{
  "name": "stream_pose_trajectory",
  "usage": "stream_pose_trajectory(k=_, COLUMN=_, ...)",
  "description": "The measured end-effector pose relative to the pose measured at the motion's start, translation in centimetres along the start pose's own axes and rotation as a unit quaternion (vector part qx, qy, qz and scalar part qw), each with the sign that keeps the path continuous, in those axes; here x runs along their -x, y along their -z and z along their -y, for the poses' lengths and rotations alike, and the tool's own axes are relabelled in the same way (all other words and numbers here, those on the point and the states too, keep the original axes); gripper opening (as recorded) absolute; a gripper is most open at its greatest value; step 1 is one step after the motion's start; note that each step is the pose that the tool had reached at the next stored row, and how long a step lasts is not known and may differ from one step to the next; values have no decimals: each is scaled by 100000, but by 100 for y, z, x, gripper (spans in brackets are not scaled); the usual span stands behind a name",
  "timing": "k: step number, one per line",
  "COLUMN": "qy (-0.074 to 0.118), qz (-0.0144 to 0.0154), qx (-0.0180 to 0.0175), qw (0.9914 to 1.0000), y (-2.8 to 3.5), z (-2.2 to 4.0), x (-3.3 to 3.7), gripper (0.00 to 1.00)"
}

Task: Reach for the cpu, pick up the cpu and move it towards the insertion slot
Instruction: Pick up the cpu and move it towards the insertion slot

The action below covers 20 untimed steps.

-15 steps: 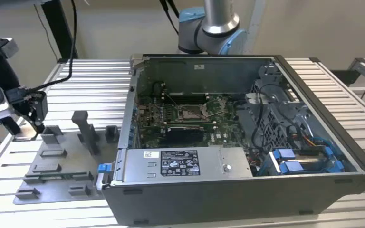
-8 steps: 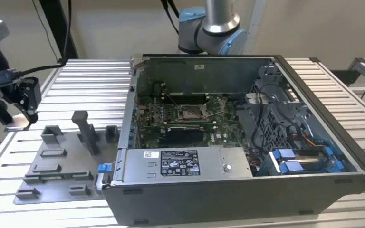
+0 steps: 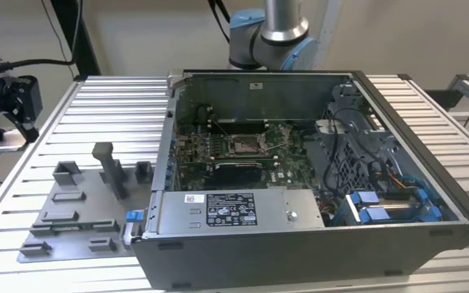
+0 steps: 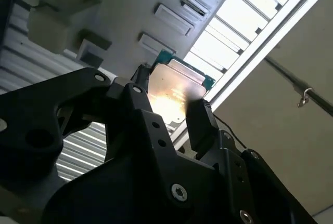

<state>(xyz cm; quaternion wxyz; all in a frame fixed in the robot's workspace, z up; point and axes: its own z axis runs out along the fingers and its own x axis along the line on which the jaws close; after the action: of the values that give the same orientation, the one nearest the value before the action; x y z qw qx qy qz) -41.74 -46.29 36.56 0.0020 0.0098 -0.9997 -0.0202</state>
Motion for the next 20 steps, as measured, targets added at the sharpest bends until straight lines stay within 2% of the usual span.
stream_pose_trajectory(k=4, qy=2, qz=-5, qx=-1, qw=100000, y=163, z=-6, x=0, gripper=0)
stream_pose_trajectory(k=10, qy=6, qz=-8, qx=-8, qw=100000, y=164, z=-6, x=11, gripper=0)
stream_pose_trajectory(k=12, qy=2, qz=-2, qx=1, qw=100000, y=163, z=-5, x=54, gripper=0)
stream_pose_trajectory(k=20, qy=-3, qz=-36, qx=6, qw=100000, y=163, z=0, x=325, gripper=0)
